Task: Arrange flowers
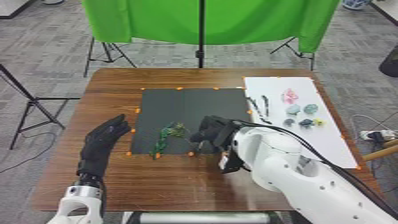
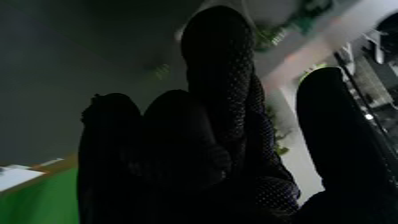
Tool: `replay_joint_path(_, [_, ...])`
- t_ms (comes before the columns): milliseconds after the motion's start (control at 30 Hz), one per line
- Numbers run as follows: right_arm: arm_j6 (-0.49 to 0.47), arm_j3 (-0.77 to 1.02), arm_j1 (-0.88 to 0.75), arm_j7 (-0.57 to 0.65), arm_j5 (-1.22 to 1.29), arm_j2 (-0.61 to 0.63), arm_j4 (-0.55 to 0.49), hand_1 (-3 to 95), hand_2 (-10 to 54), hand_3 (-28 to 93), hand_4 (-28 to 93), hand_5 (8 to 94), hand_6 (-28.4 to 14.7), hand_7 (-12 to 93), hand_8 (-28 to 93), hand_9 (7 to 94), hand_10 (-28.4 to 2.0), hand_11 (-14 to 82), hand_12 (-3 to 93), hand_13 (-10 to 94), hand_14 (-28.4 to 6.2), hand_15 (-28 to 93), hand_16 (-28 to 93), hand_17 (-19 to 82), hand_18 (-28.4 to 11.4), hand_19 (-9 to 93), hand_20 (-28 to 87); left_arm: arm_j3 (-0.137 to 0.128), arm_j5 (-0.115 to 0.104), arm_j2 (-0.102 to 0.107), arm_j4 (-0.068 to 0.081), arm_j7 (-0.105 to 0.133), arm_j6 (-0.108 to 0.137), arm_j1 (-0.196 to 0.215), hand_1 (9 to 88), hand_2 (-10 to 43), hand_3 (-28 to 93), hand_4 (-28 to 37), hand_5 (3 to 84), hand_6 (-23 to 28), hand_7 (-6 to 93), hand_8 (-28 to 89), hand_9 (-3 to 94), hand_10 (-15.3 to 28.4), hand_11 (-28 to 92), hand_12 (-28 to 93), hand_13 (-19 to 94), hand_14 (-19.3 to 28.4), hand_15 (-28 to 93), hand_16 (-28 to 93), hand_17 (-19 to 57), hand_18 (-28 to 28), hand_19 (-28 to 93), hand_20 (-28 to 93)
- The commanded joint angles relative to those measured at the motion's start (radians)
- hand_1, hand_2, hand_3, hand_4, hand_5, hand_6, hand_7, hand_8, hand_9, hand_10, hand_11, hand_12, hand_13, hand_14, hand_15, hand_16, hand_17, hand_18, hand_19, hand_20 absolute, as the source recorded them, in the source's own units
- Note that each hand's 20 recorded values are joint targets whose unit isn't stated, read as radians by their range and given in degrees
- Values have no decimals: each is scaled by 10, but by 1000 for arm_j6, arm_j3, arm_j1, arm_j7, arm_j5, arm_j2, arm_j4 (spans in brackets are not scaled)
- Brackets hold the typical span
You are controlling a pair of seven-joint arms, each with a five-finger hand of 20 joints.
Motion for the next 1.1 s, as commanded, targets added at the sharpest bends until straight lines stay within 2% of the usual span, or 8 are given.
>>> replay_joint_path(33, [-8,-8,-32,9,-33,4,-21,250,126,592,-108,697,-20,96,-81,921,-127,420,274,936,-41,636,327,681,-162,932,659,4,3,-12,8,-14,-6,18,281,-66,657,-173,474,28,128,-43,431,120,143,152,323,163,229,53,35,145,81,242])
replay_joint_path(467, [3,5,-47,0,-26,-7,-34,253,126,586,-107,700,-20,97,-81,922,-128,418,275,937,-42,633,329,681,-162,932,659,4,3,-15,8,-11,-10,19,282,-65,656,-174,473,30,127,-43,431,121,143,152,323,163,228,53,34,144,81,242])
replay_joint_path(533, [97,47,-75,-35,-41,14,-63,254,126,586,-106,699,-20,98,-80,921,-128,418,275,936,-42,633,329,681,-162,932,659,3,5,-16,6,-7,-9,21,281,-65,657,-174,473,29,127,-43,431,121,143,152,323,163,228,53,34,144,81,242])
replay_joint_path(633, [379,76,-87,-74,-126,65,-82,254,102,589,-103,705,-17,110,-74,909,-122,420,279,929,-40,630,330,675,-159,932,657,1,3,-16,6,-5,-2,22,282,-65,656,-174,473,29,127,-43,431,121,142,152,323,163,229,54,34,144,81,242])
replay_joint_path(733, [485,102,-22,-43,-205,98,-25,257,63,607,-96,715,-21,132,-63,873,-133,385,294,905,-42,610,333,642,-154,932,631,0,2,-14,5,-5,1,24,282,-66,657,-173,474,29,127,-43,430,121,142,152,323,163,228,53,34,144,82,242])
replay_joint_path(933, [319,85,155,77,-244,135,184,268,-42,618,-105,695,-38,116,-62,869,-132,387,300,899,-44,611,335,637,-154,932,624,3,4,-15,3,-3,3,28,282,-65,657,-174,473,29,127,-42,431,121,144,153,323,163,228,53,34,144,83,242])
replay_joint_path(967, [335,58,182,103,-253,138,225,265,-56,605,-110,675,-46,104,-62,864,-134,391,303,897,-42,612,337,637,-153,932,624,3,5,-15,2,-3,3,29,282,-65,657,-174,473,29,127,-42,431,121,144,153,323,164,228,53,34,145,83,242])
replay_joint_path(1100, [227,38,230,147,-229,125,327,242,-84,573,-116,643,-88,76,-52,836,-145,403,309,884,-47,618,342,632,-146,932,623,1,4,-16,0,-2,7,32,282,-65,656,-174,474,29,127,-43,431,121,143,152,322,163,229,54,34,145,83,242])
